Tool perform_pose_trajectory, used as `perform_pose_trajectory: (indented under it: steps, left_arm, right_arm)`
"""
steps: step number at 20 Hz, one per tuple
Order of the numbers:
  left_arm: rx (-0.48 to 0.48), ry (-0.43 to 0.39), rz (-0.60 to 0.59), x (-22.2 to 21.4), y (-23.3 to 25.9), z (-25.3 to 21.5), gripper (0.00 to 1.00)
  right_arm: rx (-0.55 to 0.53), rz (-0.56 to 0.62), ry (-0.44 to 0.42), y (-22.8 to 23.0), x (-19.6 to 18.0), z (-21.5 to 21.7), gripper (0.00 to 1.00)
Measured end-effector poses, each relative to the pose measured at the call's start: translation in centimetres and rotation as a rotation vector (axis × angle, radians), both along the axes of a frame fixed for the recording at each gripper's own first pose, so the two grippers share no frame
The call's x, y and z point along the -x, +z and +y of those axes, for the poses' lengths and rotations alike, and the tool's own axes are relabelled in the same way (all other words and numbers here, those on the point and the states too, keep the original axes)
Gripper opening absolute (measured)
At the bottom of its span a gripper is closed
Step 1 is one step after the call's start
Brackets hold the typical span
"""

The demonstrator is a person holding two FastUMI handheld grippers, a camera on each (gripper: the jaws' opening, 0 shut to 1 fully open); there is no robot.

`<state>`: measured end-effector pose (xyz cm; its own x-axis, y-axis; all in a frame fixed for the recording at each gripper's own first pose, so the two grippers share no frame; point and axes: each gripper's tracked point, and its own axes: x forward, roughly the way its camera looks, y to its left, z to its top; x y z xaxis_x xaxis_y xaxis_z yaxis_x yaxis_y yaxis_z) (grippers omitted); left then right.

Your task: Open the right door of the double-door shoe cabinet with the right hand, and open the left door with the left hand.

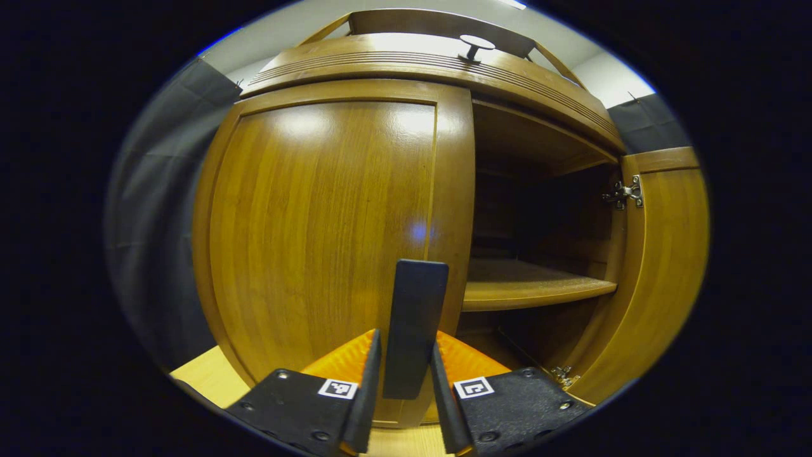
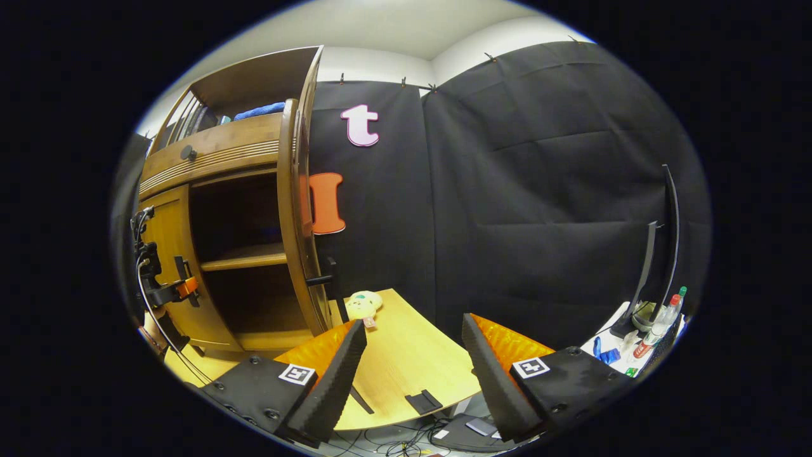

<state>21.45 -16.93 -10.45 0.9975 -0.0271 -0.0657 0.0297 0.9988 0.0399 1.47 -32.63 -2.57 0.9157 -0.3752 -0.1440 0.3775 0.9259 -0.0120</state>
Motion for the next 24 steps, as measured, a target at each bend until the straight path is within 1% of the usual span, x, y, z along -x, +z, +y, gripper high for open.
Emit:
perform_pose_trajectory:
  steps: [1,2,6,8,12,15,19,24]
  left_arm:
    - [-0.025,-0.003,-0.006,0.0,-0.1,0.0,0.36]
    - [-0.038,-0.007,-0.013,0.0,0.0,-0.1,0.35]
    - [-0.037,-0.044,-0.006,0.1,-0.1,-0.2,0.29]
    - [-0.022,-0.058,-0.024,0.2,0.1,-0.2,0.28]
    - [-0.028,-0.06,-0.011,0.7,0.3,-0.2,0.19]
    - [0.003,-0.087,0.011,2.0,0.5,-0.3,0.13]
    - [0.006,-0.116,0.008,4.9,0.3,0.5,0.14]
    - [0.021,-0.144,0.004,6.9,0.8,1.2,0.13]
  right_arm:
    - [0.002,-0.001,-0.003,0.1,0.1,0.1,0.98]
    - [0.001,0.001,-0.005,0.0,0.1,0.2,0.98]
    - [-0.006,0.007,-0.005,-0.2,0.1,1.2,0.98]
    - [-0.005,0.005,-0.003,-0.2,0.1,1.7,0.98]
    - [-0.002,0.005,0.011,-0.1,0.3,3.2,0.98]
    - [-0.001,0.002,0.02,-0.1,0.5,4.2,0.98]
    - [0.0,0.001,0.038,0.0,0.3,5.9,0.98]
    - [0.016,-0.016,0.065,0.6,-0.2,8.4,0.98]
